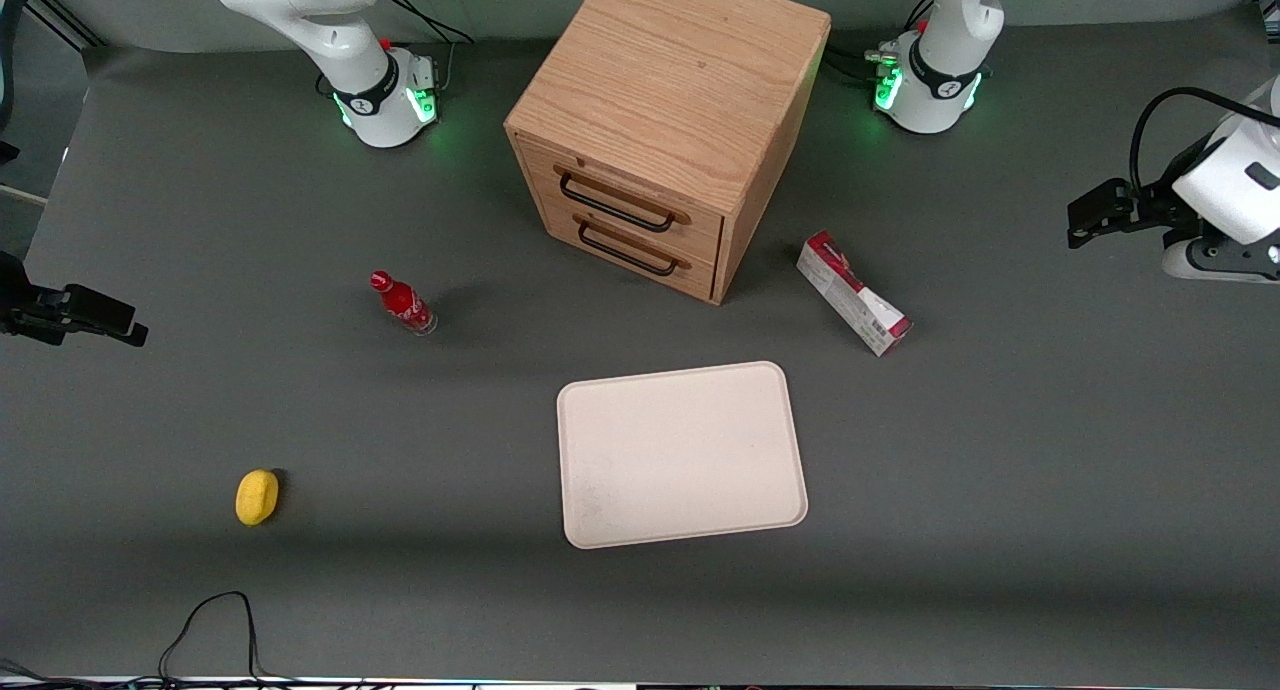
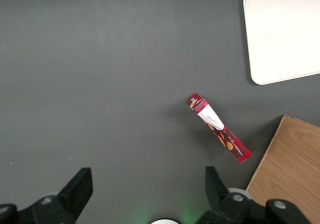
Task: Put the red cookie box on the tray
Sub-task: 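Move the left gripper down over the red-and-white cookie box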
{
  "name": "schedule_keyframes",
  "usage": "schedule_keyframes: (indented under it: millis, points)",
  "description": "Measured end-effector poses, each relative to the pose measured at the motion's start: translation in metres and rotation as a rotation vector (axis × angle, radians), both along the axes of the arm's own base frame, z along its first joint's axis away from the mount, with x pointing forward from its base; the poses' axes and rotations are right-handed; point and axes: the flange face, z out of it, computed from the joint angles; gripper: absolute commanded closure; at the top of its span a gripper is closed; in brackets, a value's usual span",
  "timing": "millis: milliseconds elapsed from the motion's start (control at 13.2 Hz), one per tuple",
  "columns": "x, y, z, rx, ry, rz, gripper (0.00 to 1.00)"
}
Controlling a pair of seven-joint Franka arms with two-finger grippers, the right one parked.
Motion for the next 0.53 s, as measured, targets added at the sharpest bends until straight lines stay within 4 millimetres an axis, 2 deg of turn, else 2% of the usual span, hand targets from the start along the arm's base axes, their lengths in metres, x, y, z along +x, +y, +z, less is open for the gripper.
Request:
schedule_keyframes:
  millis: [304, 532]
  points:
    - [0.001, 0.0, -0.002, 0.0, 0.002, 0.0, 0.0]
    - [0.009, -0.004, -0.021, -0.023, 0.041, 0.017, 0.0]
